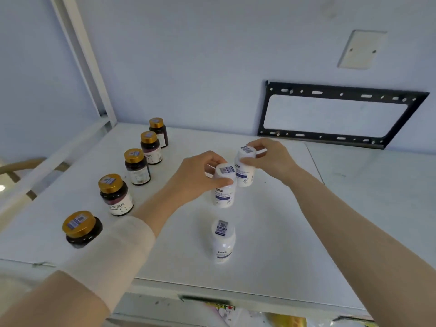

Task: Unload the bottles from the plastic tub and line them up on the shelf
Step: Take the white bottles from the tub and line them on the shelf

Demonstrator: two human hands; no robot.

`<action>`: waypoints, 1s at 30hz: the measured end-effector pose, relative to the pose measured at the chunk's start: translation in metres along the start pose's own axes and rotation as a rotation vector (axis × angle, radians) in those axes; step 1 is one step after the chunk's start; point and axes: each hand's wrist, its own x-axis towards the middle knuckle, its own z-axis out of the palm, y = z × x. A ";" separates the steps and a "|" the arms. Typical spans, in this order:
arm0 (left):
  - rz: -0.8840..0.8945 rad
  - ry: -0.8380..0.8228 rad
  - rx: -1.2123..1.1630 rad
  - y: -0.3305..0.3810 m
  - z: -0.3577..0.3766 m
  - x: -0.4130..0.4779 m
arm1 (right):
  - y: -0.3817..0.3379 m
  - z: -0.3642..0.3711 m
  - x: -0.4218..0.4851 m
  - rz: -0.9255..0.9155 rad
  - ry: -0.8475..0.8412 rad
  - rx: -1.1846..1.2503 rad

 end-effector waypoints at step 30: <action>-0.065 -0.121 -0.055 -0.035 0.017 0.004 | 0.027 0.039 0.052 -0.025 -0.223 0.093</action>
